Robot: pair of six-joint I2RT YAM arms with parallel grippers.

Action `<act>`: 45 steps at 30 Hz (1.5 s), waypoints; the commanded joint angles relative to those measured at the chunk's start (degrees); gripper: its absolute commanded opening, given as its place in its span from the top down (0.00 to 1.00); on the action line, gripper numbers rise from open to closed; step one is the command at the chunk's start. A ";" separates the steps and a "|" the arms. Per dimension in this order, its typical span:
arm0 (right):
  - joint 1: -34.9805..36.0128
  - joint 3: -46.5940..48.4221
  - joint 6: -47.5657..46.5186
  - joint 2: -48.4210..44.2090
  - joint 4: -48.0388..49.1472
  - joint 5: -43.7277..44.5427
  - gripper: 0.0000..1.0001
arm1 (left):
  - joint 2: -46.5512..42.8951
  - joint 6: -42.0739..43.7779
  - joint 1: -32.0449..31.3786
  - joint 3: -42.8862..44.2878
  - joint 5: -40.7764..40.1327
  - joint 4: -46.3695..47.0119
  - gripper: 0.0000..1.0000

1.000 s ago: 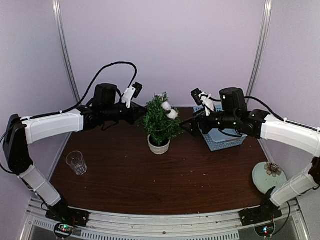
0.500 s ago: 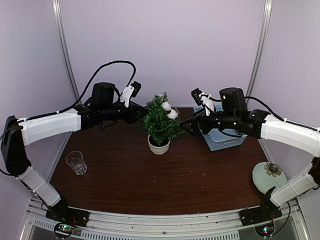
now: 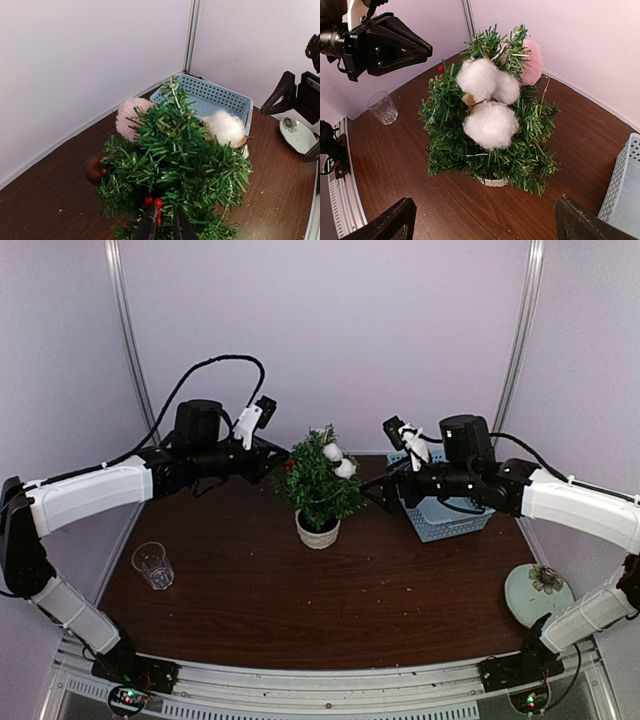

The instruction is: Decorate the small christmas tree

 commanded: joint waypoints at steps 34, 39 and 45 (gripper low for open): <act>-7.60 -2.72 4.60 -1.40 1.50 -3.59 0.01 | -5.85 -2.51 4.90 0.60 -1.97 -5.27 0.16; -12.42 -3.20 5.87 -5.17 1.12 -5.69 0.00 | -8.88 -3.92 7.05 1.67 -6.37 -12.41 0.03; -18.66 -3.99 7.08 -11.45 -0.81 -7.31 0.00 | -12.08 -6.43 10.29 2.77 -8.86 -21.83 0.03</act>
